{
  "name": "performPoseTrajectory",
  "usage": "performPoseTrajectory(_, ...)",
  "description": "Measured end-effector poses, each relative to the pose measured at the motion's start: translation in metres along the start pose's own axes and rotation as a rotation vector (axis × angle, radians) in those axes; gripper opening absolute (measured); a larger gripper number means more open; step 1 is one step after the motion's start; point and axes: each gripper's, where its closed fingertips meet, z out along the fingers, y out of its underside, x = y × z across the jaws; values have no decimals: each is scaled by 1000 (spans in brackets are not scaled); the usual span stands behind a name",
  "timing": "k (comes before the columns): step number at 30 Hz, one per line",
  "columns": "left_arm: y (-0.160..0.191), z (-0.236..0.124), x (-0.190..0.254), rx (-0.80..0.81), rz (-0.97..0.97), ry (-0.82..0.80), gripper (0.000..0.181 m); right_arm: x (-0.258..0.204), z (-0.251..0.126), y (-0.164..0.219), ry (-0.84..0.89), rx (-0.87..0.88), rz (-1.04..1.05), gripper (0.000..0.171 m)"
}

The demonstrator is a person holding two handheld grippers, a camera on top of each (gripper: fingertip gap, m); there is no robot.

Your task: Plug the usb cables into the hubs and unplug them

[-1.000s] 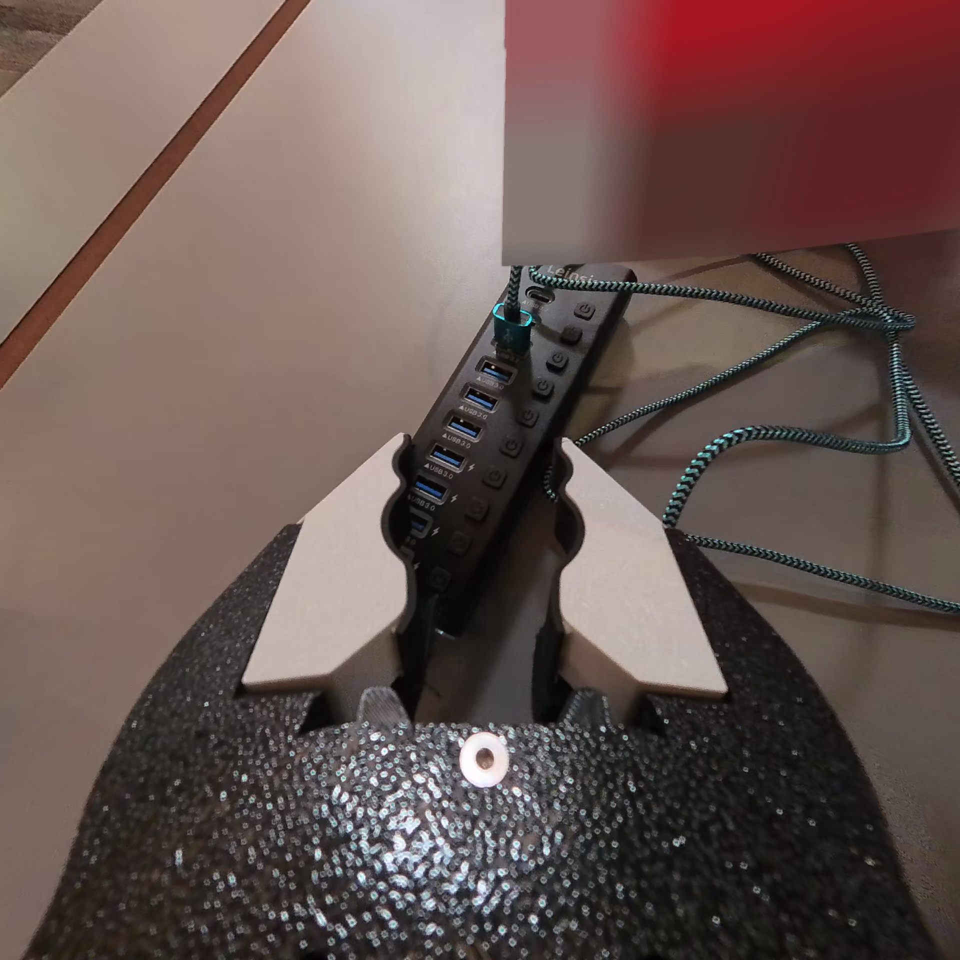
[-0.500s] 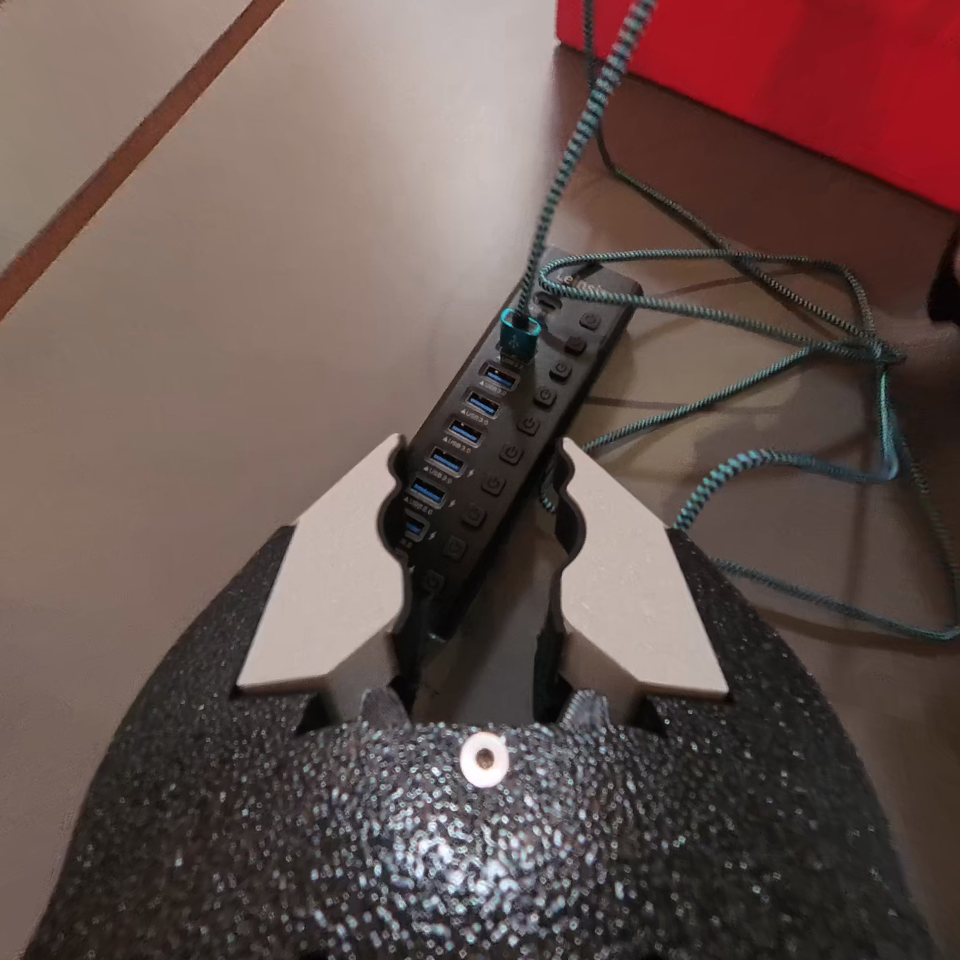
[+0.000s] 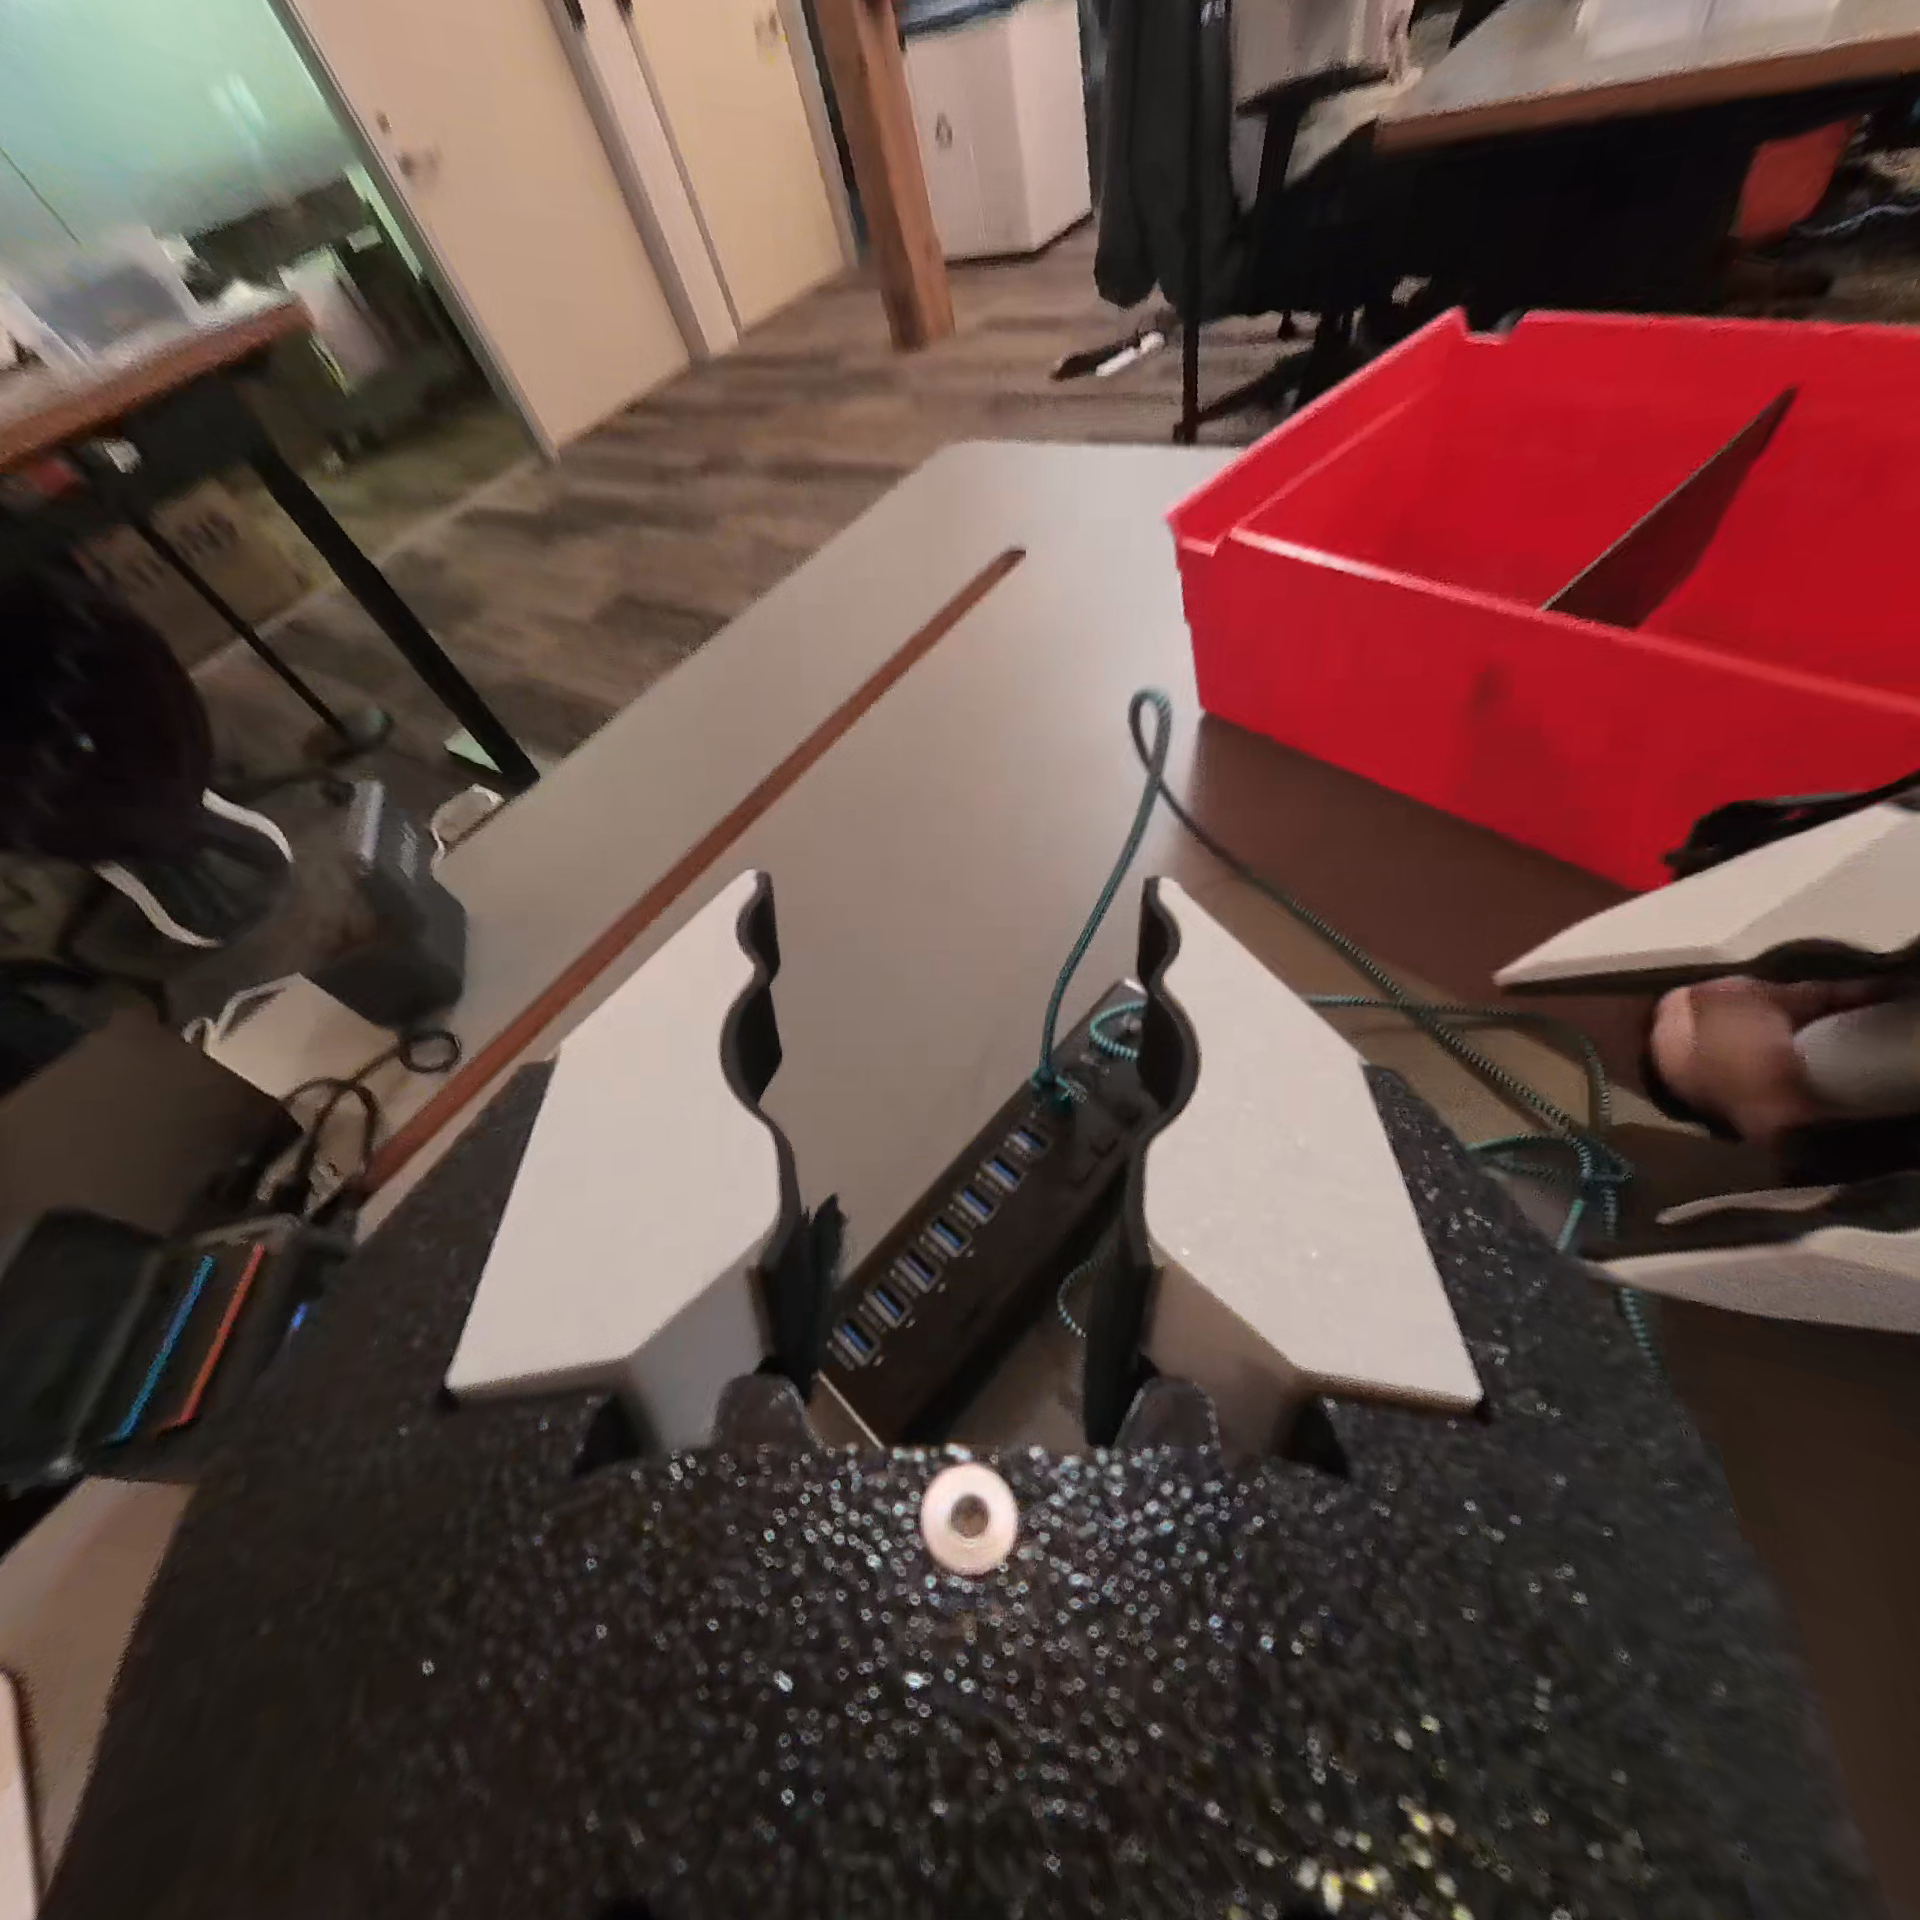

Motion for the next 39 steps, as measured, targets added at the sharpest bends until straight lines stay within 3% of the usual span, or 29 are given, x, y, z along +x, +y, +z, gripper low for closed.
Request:
performPoseTrajectory(9,-34,-25,5,97,88,-26,68,-1,-1,0,-14,6,36,36)
performPoseTrajectory(16,-65,-69,13,257,-24,-67,66,-1,-2,-2,-8,10,21,36)
performPoseTrajectory(18,-63,-80,29,278,-73,-15,66,1,-3,-2,-3,12,31,36)
performPoseTrajectory(21,-64,-117,38,274,-64,-33,66,2,-4,-4,1,15,41,36)
performPoseTrajectory(24,-62,-180,18,254,-11,-207,62,2,-5,-6,0,23,36,35)
performPoseTrajectory(27,-25,-250,-18,89,-51,-454,61,2,-5,-9,-1,23,26,35)
performPoseTrajectory(31,80,-322,-51,-331,-187,-647,54,-1,-6,-13,-7,36,15,35)
performPoseTrajectory(35,174,-336,-53,-570,-370,-579,55,-7,-5,-14,-25,34,-3,35)
performPoseTrajectory(39,226,-331,-51,-678,-450,-531,51,-10,-5,-14,-35,26,-22,34)
